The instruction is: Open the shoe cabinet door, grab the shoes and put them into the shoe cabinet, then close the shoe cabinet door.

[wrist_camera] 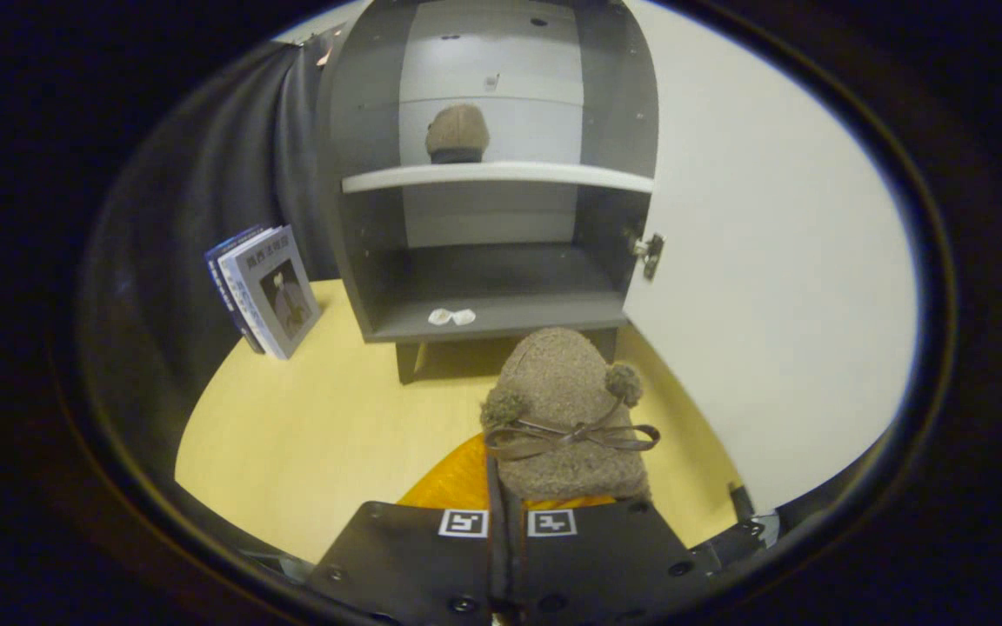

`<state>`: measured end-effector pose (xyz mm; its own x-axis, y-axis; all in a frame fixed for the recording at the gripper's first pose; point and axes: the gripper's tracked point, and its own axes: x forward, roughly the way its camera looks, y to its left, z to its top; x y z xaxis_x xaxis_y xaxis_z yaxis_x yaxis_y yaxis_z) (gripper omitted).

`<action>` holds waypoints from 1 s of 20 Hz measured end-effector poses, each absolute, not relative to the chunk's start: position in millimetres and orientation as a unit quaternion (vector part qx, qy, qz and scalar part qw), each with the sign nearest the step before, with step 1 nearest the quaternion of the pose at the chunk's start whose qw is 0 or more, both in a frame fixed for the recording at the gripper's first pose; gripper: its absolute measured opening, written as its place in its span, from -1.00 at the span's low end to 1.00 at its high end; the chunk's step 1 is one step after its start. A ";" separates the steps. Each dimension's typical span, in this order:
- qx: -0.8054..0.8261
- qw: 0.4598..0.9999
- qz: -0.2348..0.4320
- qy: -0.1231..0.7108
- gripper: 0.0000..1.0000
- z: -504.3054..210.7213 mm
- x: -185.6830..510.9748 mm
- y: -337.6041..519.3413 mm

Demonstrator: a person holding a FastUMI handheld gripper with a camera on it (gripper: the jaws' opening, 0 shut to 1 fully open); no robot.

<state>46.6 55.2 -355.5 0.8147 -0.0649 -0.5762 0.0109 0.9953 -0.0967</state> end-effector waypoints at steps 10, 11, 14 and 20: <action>-0.036 0.970 -0.022 0.238 -0.95 -199.4 152.9 65.5; -0.036 0.971 -0.020 0.237 -0.95 -191.8 169.7 64.6; -0.037 0.976 -0.012 0.215 -0.96 -161.6 232.9 60.7; -0.049 0.973 0.004 0.225 -0.95 -152.2 343.8 50.8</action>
